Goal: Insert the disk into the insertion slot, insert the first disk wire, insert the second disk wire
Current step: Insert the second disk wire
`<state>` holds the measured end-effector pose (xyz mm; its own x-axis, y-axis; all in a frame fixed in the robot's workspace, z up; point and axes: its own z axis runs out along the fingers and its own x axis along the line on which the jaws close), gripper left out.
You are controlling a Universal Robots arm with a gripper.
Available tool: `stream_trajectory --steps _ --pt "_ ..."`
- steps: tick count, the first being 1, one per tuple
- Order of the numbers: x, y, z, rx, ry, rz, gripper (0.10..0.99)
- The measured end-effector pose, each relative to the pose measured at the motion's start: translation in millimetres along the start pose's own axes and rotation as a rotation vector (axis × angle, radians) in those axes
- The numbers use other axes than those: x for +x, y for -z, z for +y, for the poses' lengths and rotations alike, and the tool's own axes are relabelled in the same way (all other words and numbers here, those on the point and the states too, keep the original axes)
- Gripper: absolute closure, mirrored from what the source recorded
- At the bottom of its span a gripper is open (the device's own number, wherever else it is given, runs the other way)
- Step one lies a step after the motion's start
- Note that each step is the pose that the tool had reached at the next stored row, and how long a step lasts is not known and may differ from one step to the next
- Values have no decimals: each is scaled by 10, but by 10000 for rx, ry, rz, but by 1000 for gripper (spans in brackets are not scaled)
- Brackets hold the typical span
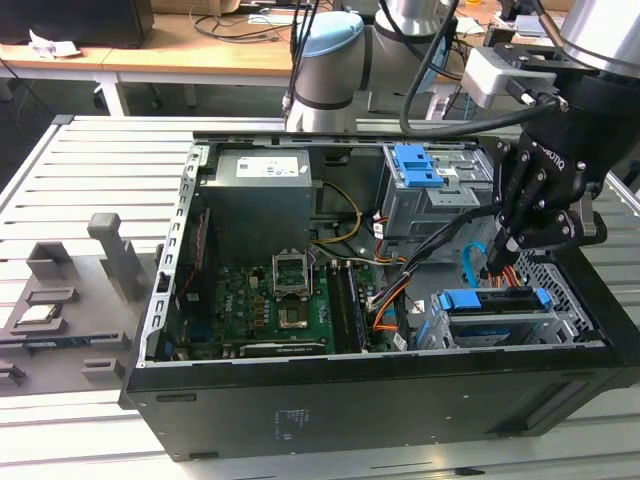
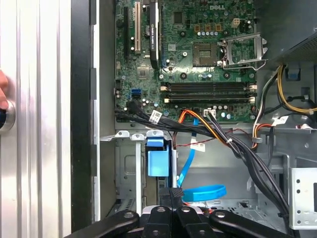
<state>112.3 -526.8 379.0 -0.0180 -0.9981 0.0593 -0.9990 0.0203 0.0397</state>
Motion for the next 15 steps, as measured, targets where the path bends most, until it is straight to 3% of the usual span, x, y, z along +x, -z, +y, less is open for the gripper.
stream_trajectory --steps 7,12,13,15 --pt "27 -97 -9 0 -1 16 980" --pt "20 -195 -62 0 0 28 980" --pt "16 -255 -108 0 -1 30 980" --pt "2 -276 -145 0 3 31 980"
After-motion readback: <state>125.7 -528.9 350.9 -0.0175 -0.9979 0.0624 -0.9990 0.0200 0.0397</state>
